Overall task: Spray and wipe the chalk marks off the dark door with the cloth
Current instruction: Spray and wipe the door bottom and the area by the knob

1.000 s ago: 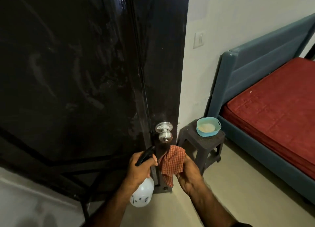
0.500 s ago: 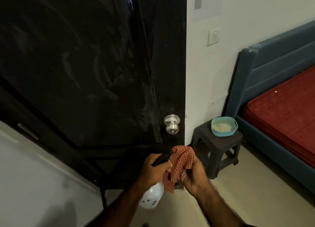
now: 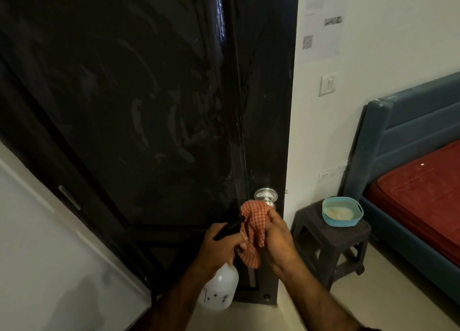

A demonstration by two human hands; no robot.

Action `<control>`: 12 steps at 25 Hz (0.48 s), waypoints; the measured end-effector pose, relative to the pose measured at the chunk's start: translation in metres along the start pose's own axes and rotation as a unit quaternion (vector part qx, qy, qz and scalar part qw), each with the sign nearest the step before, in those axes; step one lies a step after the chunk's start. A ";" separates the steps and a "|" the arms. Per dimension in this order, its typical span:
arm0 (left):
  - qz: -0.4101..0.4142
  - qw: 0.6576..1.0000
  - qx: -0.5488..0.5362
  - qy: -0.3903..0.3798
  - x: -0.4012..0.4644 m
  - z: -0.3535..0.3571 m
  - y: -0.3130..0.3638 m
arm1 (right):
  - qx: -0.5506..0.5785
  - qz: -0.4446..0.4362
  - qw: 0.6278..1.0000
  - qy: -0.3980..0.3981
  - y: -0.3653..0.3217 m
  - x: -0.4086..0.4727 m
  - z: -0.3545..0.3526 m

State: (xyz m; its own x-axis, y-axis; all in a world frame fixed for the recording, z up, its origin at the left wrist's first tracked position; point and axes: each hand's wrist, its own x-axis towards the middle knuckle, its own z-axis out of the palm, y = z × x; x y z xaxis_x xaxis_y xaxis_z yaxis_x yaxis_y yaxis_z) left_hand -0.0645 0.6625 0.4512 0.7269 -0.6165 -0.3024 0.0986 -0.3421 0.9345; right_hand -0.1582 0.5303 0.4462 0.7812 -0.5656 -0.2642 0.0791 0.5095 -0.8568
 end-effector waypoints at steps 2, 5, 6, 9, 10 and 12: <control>0.039 0.998 -0.054 0.004 0.008 -0.014 0.032 | -0.202 -0.211 0.955 0.047 -0.046 0.023 0.020; 0.123 0.989 -0.080 0.019 0.027 -0.034 0.079 | -0.380 -0.531 0.750 0.102 -0.148 0.057 0.064; 0.134 0.986 -0.091 0.037 0.034 -0.039 0.091 | -0.424 -0.582 0.685 0.115 -0.174 0.067 0.079; 0.129 0.982 -0.119 0.074 0.047 -0.053 0.106 | -0.593 -0.616 0.483 0.189 -0.175 0.099 0.101; 0.123 0.982 -0.123 0.078 0.050 -0.057 0.104 | -0.624 -0.601 0.460 0.196 -0.152 0.108 0.098; 0.108 0.983 -0.126 0.077 0.054 -0.065 0.093 | -0.630 -0.551 0.519 0.174 -0.093 0.117 0.085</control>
State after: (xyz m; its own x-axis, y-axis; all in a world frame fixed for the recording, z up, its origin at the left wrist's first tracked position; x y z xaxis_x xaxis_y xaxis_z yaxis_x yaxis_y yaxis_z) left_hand 0.0283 0.6438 0.5340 0.8420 -0.5338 -0.0785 0.0827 -0.0161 0.9964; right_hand -0.0214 0.4716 0.5326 0.5153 -0.2582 0.8172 -0.2788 -0.9522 -0.1250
